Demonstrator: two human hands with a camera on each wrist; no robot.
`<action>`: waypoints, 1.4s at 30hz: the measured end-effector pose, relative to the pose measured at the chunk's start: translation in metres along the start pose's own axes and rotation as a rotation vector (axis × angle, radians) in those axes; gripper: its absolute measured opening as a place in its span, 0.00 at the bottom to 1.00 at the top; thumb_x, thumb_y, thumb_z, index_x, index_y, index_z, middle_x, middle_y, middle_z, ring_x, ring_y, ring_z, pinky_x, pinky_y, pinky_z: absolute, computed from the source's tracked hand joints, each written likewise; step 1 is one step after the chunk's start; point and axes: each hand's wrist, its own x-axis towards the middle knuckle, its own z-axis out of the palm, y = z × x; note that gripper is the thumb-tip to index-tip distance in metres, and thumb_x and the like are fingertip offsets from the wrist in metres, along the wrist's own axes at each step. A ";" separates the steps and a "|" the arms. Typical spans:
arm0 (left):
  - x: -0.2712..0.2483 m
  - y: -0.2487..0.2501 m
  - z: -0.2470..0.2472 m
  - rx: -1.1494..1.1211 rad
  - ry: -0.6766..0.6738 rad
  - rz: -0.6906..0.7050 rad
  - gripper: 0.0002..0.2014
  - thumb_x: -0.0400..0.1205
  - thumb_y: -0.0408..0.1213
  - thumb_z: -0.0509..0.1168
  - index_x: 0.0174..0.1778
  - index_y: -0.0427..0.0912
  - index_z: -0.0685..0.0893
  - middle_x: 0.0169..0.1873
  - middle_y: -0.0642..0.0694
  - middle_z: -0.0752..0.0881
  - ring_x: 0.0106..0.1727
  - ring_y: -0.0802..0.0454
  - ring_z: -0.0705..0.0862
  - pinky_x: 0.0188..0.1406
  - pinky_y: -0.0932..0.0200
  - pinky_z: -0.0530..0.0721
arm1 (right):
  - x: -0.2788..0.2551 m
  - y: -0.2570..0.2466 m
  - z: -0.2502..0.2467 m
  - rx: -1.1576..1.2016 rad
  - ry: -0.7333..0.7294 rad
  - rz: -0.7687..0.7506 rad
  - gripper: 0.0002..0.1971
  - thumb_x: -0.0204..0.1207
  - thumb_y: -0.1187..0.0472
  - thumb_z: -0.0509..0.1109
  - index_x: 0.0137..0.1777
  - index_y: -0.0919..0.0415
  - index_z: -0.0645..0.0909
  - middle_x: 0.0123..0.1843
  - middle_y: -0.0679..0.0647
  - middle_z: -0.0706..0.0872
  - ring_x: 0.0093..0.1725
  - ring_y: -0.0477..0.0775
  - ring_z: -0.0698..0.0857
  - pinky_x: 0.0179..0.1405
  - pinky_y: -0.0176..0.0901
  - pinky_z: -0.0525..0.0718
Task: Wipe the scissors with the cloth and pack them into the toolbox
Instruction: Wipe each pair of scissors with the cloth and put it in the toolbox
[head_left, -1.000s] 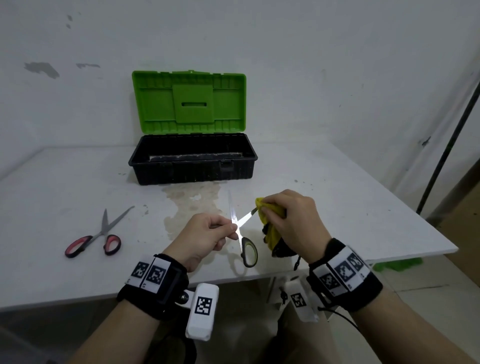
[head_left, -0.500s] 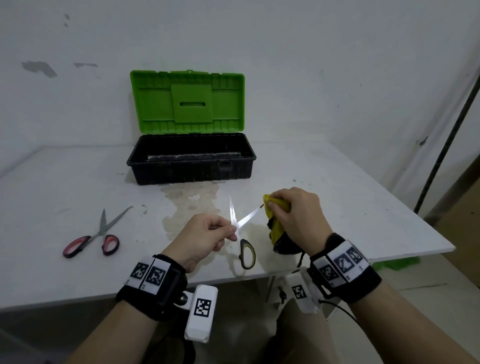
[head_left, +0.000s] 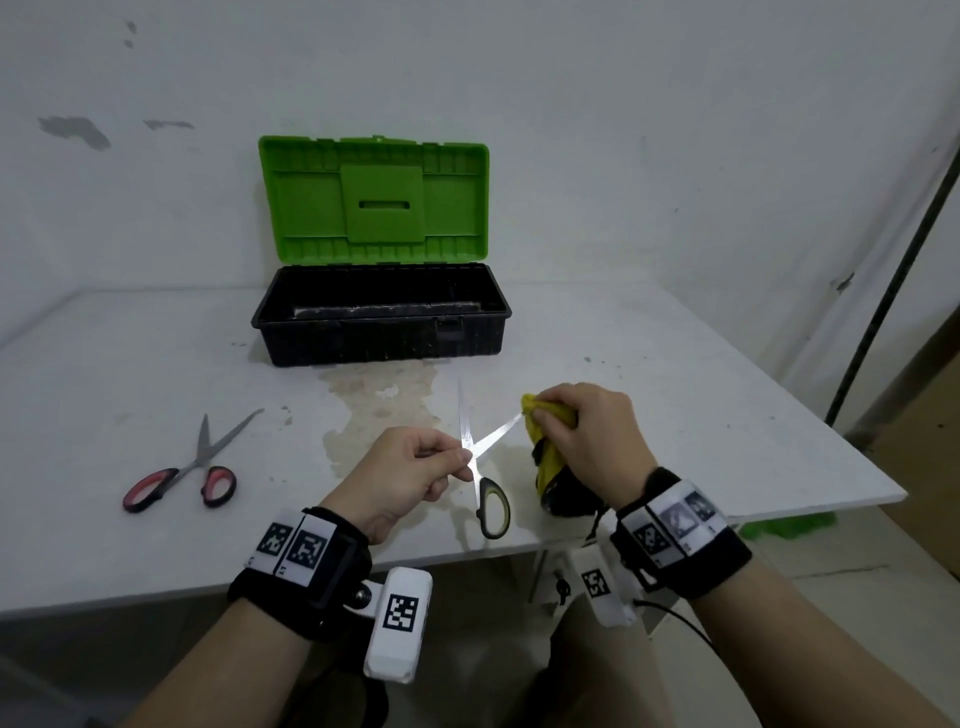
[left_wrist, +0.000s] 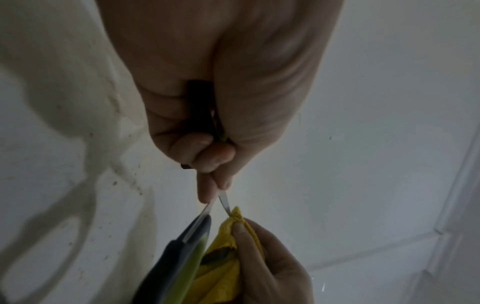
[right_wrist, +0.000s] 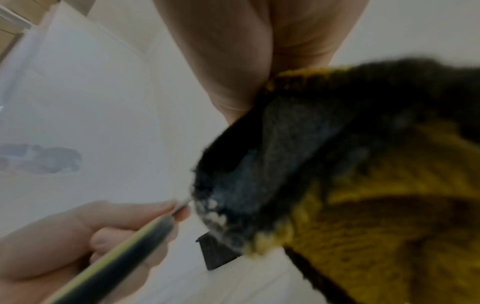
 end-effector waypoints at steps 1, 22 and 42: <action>0.000 0.000 0.000 -0.004 0.000 -0.014 0.05 0.84 0.29 0.68 0.46 0.32 0.88 0.35 0.42 0.91 0.22 0.58 0.72 0.24 0.67 0.73 | 0.003 0.003 -0.004 0.055 0.012 0.027 0.06 0.78 0.53 0.70 0.52 0.51 0.86 0.46 0.47 0.88 0.44 0.46 0.82 0.46 0.35 0.76; 0.003 0.007 -0.003 0.147 0.007 -0.009 0.04 0.80 0.31 0.74 0.46 0.34 0.88 0.37 0.41 0.93 0.25 0.58 0.76 0.27 0.66 0.77 | -0.006 -0.029 -0.012 0.069 -0.207 -0.214 0.11 0.75 0.55 0.72 0.57 0.47 0.86 0.51 0.44 0.86 0.50 0.44 0.82 0.52 0.37 0.81; 0.002 0.008 -0.015 0.127 0.076 -0.020 0.06 0.77 0.30 0.76 0.49 0.35 0.89 0.43 0.39 0.93 0.36 0.53 0.86 0.35 0.63 0.84 | 0.003 -0.012 -0.033 0.819 -0.168 0.417 0.09 0.83 0.59 0.62 0.48 0.59 0.82 0.39 0.55 0.87 0.35 0.54 0.87 0.32 0.41 0.82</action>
